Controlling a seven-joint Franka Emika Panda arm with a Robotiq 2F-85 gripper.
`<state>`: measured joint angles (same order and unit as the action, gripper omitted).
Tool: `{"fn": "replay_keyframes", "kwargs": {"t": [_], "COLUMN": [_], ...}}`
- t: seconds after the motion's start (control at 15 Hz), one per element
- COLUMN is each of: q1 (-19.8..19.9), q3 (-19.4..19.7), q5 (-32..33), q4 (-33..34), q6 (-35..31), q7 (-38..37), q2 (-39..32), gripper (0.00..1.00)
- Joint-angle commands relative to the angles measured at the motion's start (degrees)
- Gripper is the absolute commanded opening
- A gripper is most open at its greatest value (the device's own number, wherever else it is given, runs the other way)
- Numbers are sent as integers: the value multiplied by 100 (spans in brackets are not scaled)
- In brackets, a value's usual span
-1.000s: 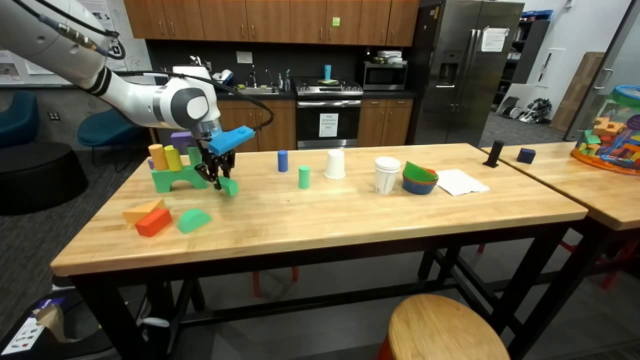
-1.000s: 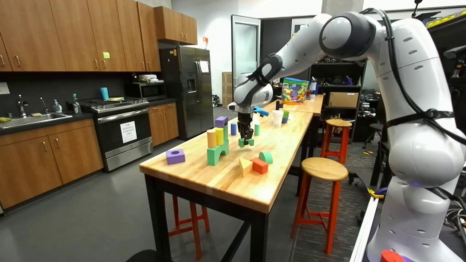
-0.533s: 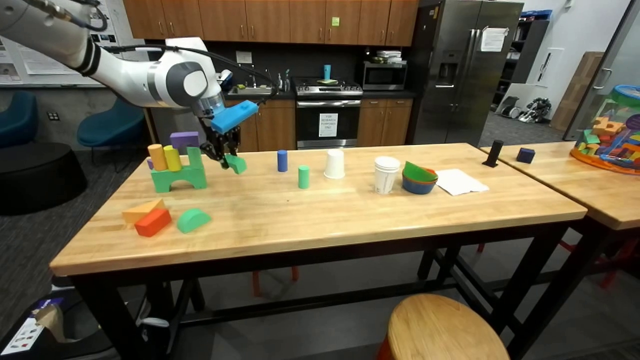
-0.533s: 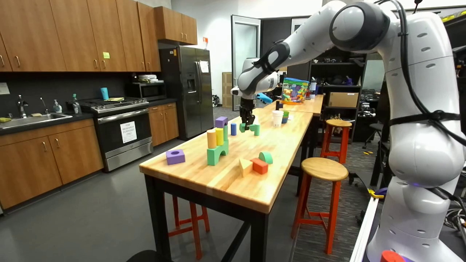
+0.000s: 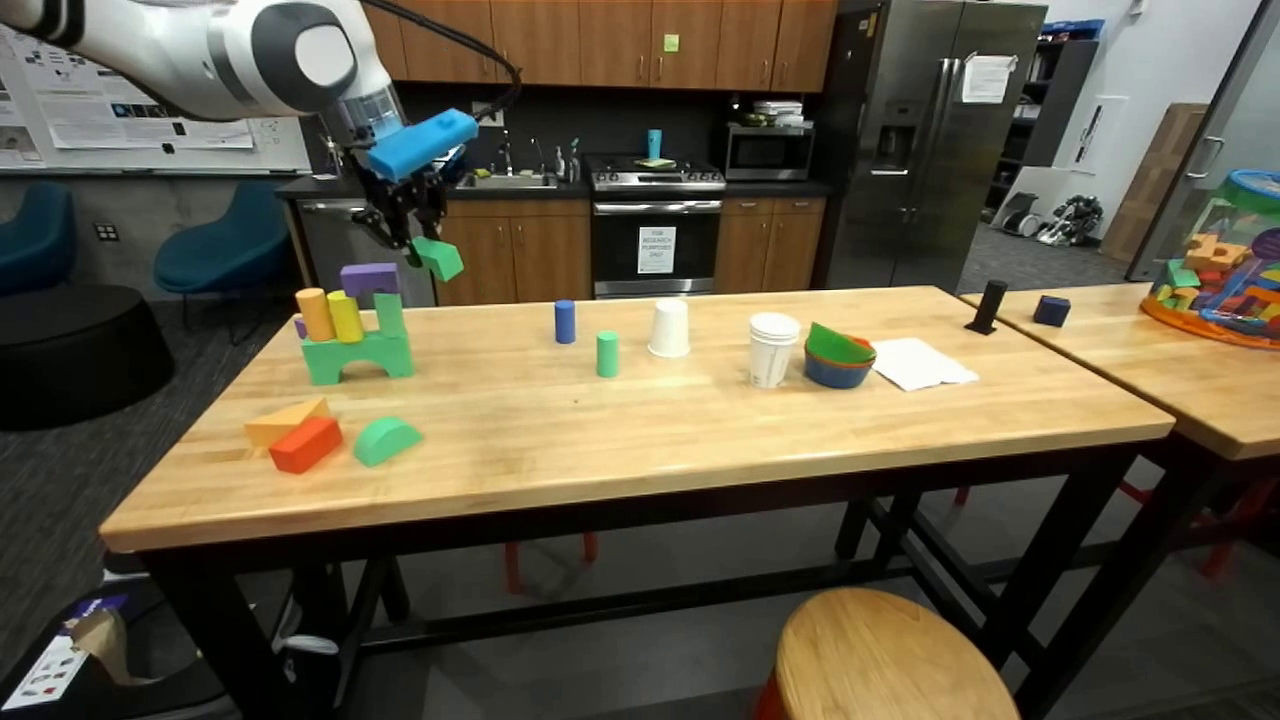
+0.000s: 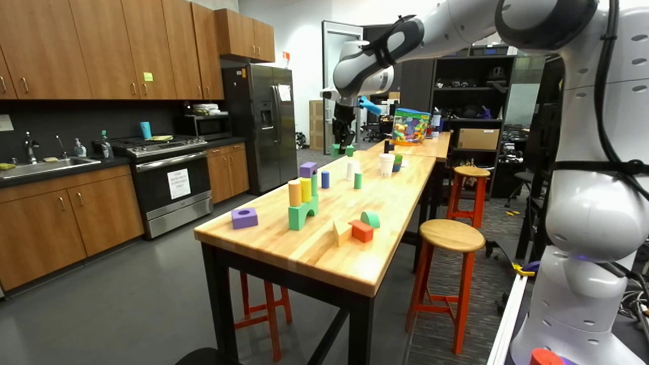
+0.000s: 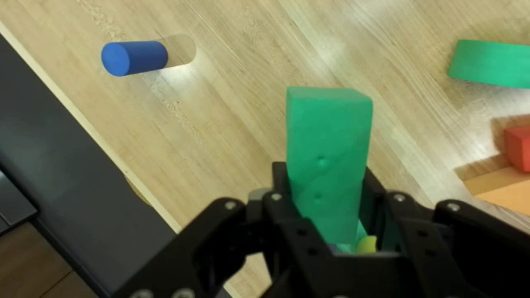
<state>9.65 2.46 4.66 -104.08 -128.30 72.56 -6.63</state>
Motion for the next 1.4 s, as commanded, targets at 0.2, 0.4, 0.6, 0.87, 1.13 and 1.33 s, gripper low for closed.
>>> {"fn": "replay_keyframes", "kwargs": {"t": [0.2, 0.4, 0.6, 0.87, 1.13, 1.33], "q1": [-269, -334, -353, -349, -349, -351], "q3": [12, 21, 56, 67, 67, 49], "q5": [-145, -467, -307, -307, -307, -439], "q4": [-243, -269, -91, -91, -91, -9], "q6": [120, 26, 170, 170, 170, 188], "q7": [1314, 2139, 1677, 1676, 1676, 2009], "q2": [629, 591, 455, 442, 442, 433], "gripper": [15, 15, 40, 40, 40, 15]}}
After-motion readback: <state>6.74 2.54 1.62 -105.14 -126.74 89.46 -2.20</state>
